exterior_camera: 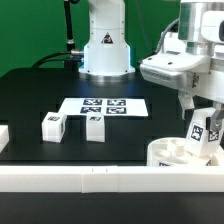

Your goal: Assemble stool

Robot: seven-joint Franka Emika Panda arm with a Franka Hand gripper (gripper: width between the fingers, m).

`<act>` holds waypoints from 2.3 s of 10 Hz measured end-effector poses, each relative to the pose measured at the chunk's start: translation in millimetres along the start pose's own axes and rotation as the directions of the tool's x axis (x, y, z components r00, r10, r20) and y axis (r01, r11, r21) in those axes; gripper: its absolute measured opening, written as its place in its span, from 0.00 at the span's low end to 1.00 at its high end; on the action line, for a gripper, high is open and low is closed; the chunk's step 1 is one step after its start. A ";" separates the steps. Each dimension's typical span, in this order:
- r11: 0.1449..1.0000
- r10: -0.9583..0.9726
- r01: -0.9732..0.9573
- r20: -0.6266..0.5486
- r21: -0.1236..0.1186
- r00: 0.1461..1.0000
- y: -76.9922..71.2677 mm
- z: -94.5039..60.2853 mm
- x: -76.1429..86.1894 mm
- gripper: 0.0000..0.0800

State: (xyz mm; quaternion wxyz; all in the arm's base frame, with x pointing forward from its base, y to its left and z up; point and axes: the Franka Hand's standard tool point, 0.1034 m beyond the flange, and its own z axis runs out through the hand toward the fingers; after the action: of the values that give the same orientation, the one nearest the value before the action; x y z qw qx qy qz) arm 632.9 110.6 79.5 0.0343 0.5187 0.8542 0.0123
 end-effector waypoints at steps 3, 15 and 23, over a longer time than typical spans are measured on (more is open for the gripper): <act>0.956 0.292 -0.292 -0.007 -0.003 0.956 -2.3 0.5 -8.3 0.42; -0.313 0.949 -0.946 -0.020 0.086 -0.315 -5.7 2.9 10.6 0.42; -0.974 0.215 -0.205 0.103 0.101 -0.971 -14.1 4.1 21.8 0.42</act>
Offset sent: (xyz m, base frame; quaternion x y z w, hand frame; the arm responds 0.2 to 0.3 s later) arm -0.0108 -0.0123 -0.0019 -0.0046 0.0128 0.2528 0.9674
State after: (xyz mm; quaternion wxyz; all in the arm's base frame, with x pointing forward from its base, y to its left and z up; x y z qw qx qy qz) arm 610.6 123.3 73.7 -0.0765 0.9034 -0.4218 0.0104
